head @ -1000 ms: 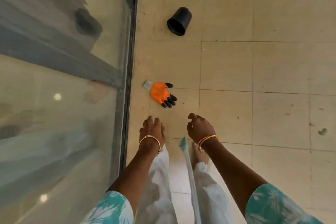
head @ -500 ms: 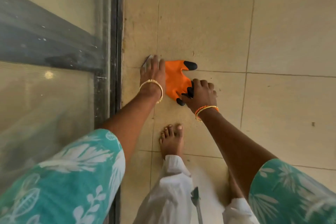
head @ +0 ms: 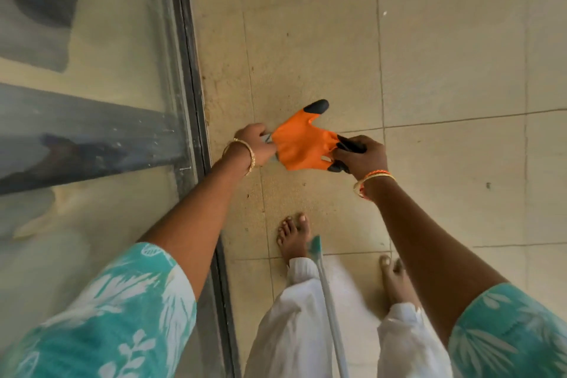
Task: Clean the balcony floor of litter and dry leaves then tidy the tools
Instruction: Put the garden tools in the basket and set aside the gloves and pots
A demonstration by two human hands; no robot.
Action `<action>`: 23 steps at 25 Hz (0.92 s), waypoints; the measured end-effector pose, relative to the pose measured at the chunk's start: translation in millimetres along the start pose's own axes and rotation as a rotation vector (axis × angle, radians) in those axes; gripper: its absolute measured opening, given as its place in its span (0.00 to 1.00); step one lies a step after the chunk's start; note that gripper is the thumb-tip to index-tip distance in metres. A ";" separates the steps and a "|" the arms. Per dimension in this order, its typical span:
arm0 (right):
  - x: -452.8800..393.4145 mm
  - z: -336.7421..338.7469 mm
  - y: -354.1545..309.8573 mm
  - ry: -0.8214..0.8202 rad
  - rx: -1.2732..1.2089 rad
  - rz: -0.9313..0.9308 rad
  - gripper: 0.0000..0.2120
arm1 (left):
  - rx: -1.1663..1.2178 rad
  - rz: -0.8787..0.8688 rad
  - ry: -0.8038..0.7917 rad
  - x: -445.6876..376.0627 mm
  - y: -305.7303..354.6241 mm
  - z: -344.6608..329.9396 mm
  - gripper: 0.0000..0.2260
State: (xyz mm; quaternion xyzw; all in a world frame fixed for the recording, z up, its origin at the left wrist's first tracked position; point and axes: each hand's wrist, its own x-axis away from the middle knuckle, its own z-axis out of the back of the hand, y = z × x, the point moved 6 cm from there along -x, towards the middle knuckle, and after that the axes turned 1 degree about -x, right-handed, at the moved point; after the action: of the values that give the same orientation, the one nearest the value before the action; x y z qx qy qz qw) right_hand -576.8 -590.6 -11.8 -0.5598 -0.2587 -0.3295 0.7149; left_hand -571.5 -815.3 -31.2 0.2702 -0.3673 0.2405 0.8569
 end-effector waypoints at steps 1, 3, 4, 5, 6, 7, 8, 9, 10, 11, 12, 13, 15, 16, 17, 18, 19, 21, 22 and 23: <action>16.3 23.2 -17.4 0.049 -0.166 -0.057 0.09 | 0.145 -0.011 -0.021 23.2 21.4 12.3 0.03; 48.1 64.7 -40.3 0.062 -0.325 -0.189 0.13 | 0.322 -0.061 -0.010 73.3 63.0 32.1 0.09; 66.1 86.9 -50.5 0.063 -0.383 -0.238 0.14 | 0.392 -0.074 0.006 101.9 84.7 41.9 0.10; 86.3 108.4 -61.3 0.075 -0.450 -0.269 0.14 | 0.448 -0.083 -0.002 130.1 107.6 48.3 0.11; 110.8 136.1 -72.6 0.114 -0.516 -0.290 0.15 | 0.484 -0.095 -0.029 162.1 133.8 55.0 0.11; 138.6 155.6 -85.2 0.151 -0.592 -0.307 0.16 | 0.501 -0.098 -0.052 191.7 155.0 59.7 0.10; 161.8 175.8 -92.4 0.182 -0.655 -0.320 0.16 | 0.494 -0.100 -0.081 219.6 176.4 63.8 0.08; 184.8 195.8 -97.3 0.221 -0.731 -0.320 0.17 | 0.465 -0.102 -0.116 247.1 197.5 67.0 0.06; 210.3 214.1 -101.9 0.262 -0.798 -0.330 0.17 | 0.440 -0.104 -0.152 273.3 216.0 68.4 0.05; 236.7 236.5 -103.1 0.310 -0.891 -0.335 0.16 | 0.414 -0.122 -0.193 303.5 237.1 68.9 0.05; 261.6 255.0 -101.6 0.349 -0.994 -0.354 0.13 | 0.404 -0.146 -0.239 331.3 254.7 66.6 0.06; 284.5 269.7 -99.0 0.357 -1.116 -0.362 0.10 | 0.403 -0.166 -0.293 358.8 271.3 62.1 0.06; 334.3 296.0 -99.0 0.339 -1.291 -0.363 0.10 | 0.386 -0.207 -0.404 414.0 301.8 47.9 0.11; 363.0 312.1 -97.4 0.328 -1.337 -0.362 0.11 | 0.354 -0.237 -0.447 445.7 317.4 38.2 0.14; 388.1 326.0 -93.6 0.314 -1.372 -0.355 0.10 | 0.320 -0.262 -0.475 474.9 329.4 27.2 0.16; 412.2 341.6 -86.7 0.316 -1.402 -0.339 0.09 | 0.286 -0.282 -0.510 502.8 339.9 12.9 0.17; 434.4 359.2 -75.9 0.334 -1.439 -0.319 0.09 | 0.252 -0.284 -0.551 530.5 347.0 -4.9 0.17; 479.0 402.1 -47.2 0.419 -1.491 -0.281 0.11 | 0.170 -0.202 -0.659 588.5 352.9 -47.3 0.11; 501.2 422.8 -30.1 0.461 -1.499 -0.261 0.12 | 0.131 -0.135 -0.730 618.2 351.7 -70.3 0.07; 519.8 442.8 -12.2 0.488 -1.494 -0.228 0.11 | 0.107 -0.085 -0.804 643.5 351.8 -95.5 0.05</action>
State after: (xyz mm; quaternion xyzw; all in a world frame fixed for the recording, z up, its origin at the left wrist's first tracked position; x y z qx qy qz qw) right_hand -249.1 -256.9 485.9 -0.7733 0.1390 -0.6006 0.1483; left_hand -343.2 -357.0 502.5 0.4020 -0.6484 0.0988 0.6389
